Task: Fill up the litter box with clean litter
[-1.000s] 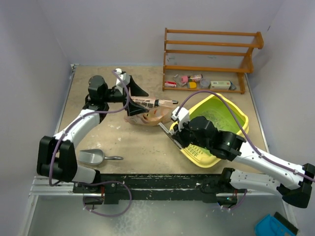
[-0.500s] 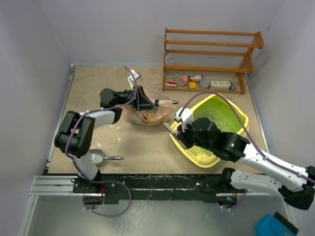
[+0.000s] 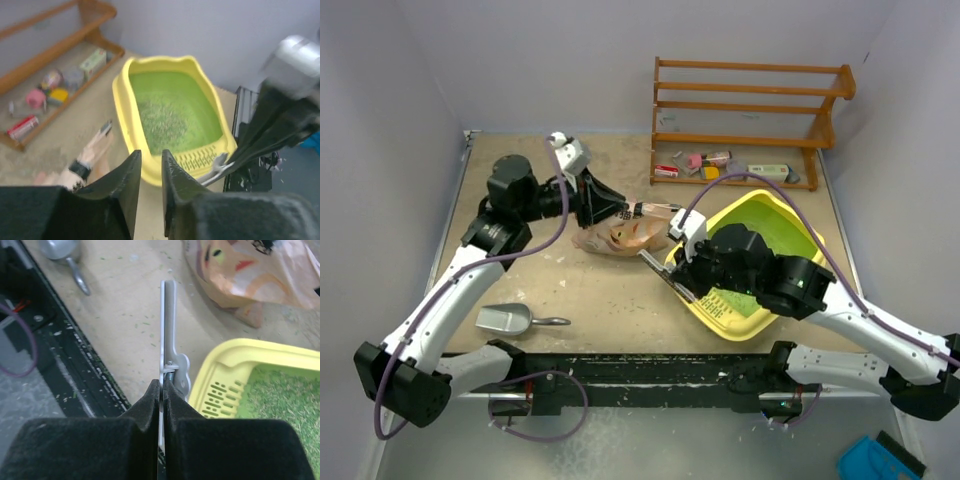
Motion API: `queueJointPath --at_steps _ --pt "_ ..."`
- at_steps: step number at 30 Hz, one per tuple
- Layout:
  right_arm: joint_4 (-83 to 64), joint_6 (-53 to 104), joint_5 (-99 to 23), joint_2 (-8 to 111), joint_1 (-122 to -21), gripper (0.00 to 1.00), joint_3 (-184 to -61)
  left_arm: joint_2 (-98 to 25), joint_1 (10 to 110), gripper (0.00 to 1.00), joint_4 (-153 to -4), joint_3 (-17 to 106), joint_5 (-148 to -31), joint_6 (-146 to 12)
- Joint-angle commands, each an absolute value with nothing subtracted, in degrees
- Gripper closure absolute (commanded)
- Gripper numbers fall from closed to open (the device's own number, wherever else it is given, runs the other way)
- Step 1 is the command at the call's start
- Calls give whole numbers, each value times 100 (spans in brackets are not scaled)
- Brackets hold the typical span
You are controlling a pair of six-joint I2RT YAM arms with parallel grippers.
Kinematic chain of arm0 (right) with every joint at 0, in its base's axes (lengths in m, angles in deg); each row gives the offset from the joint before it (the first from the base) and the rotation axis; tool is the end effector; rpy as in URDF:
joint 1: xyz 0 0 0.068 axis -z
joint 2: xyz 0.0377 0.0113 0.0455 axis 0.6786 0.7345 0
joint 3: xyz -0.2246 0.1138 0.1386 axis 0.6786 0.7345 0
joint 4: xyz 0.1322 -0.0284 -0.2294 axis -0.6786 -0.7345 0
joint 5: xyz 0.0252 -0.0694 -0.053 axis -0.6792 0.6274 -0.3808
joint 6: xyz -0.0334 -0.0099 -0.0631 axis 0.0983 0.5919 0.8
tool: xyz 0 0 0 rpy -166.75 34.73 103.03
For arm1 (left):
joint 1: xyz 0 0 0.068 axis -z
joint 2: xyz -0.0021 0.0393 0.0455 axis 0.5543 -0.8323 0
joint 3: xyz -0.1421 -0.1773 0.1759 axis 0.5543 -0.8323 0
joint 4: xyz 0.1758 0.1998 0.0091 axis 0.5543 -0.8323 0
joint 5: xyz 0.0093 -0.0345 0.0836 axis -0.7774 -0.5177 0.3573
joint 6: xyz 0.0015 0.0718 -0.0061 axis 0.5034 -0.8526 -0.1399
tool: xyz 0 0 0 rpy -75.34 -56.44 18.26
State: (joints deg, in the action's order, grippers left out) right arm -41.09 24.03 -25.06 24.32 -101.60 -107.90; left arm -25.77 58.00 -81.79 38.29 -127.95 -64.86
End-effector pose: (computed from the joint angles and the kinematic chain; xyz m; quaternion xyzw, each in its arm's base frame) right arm 0.1173 0.1840 0.3729 -0.3390 0.7724 0.2654 0.4670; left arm 0.2240 -0.1488 0.4302 0.3387 0.6217 -0.4755 0.5221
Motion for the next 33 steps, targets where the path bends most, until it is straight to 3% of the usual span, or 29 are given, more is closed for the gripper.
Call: queueJointPath --at_steps 1,6,12,18,23,33 --pt "-4688 2571 -3667 2663 -10169 100 -11598 -2581 5783 69 -9250 3182 -12201 -7403" --pt "-5006 2620 -3987 2711 -10171 100 -11879 -2236 5791 54 -9367 2819 -12365 -7607" --pt "-5075 2828 -3656 2848 -10167 100 -11845 -1955 5792 51 -9354 2674 -13376 -7682" --pt "-4811 2799 -3824 2983 -10171 100 -11737 -1673 5792 53 -8339 2092 -14751 -7098" --pt "-4531 2714 -3990 2858 -10169 100 -11667 -1356 5856 61 -8479 1766 -14267 -7208" --pt "-4348 2728 -4039 3158 -10171 100 -11711 -1226 5897 61 -8192 1704 -14451 -7044"
